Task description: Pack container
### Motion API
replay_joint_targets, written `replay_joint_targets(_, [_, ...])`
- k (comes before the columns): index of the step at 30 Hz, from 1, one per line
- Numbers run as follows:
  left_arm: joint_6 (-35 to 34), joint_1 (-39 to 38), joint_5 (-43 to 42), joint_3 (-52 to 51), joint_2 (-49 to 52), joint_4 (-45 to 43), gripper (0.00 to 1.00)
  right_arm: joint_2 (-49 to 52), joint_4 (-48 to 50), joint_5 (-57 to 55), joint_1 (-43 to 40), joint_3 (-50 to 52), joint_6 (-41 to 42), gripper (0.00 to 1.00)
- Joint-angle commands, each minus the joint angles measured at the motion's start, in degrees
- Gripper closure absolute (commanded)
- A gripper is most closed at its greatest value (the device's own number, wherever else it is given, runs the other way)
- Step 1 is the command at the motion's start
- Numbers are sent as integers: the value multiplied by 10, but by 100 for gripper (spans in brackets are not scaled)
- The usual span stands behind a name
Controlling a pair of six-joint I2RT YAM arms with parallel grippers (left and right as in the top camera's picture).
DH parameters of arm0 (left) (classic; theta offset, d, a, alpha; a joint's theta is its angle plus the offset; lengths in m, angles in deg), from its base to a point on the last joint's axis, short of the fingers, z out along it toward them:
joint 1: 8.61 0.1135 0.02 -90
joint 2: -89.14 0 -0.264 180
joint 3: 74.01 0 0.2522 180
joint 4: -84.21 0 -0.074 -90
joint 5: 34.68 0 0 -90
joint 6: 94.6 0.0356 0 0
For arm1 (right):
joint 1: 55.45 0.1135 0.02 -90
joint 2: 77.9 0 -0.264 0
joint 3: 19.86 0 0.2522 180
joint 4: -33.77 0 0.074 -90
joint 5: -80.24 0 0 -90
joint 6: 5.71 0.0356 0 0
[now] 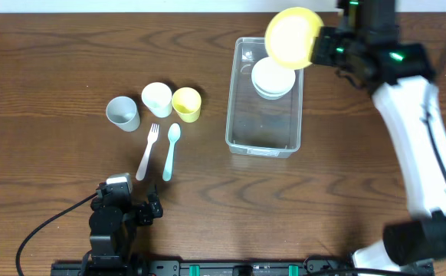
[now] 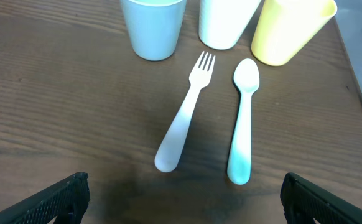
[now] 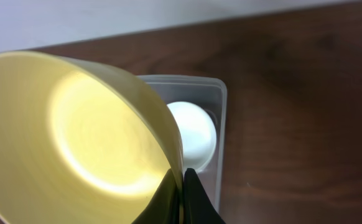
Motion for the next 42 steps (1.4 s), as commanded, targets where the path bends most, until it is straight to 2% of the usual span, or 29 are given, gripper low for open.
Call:
replay_joint_targets(1, [8,3,1,-6,-3,-2,2,88,29,8,2,15,35,99])
replay_joint_targets(6, [8,3,1,-6,-3,-2,2,162,82,55,2,15,45,99])
replay_joint_targets(11, [8,3,1,-6,-3,-2,2,202,93,68,0,15,45,99])
replay_joint_targets(12, [8,3,1,-6,-3,-2,2,206,94,66,-2,15,40,96])
replay_joint_targets(16, [8,3,1,-6,-3,-2,2,189,96,96,-4,12,-23,52])
replay_joint_targets(18, [8,3,1,-6,-3,-2,2,164,86,129,-5,5,-32,41])
replay_joint_targets(19, [8,3,1,-6,-3,-2,2,150,81,148,-7,2,-32,39])
replay_joint_targets(23, [8,3,1,-6,-3,-2,2,67,54,159,-27,-2,-32,39])
replay_joint_targets(30, [8,3,1,-6,-3,-2,2,-53,-67,27,-128,-2,-31,39])
replay_joint_targets(37, [8,3,1,-6,-3,-2,2,-65,-175,2,-246,1,-39,39])
replay_joint_targets(42, [8,3,1,-6,-3,-2,2,-52,-188,-20,-285,25,-38,38])
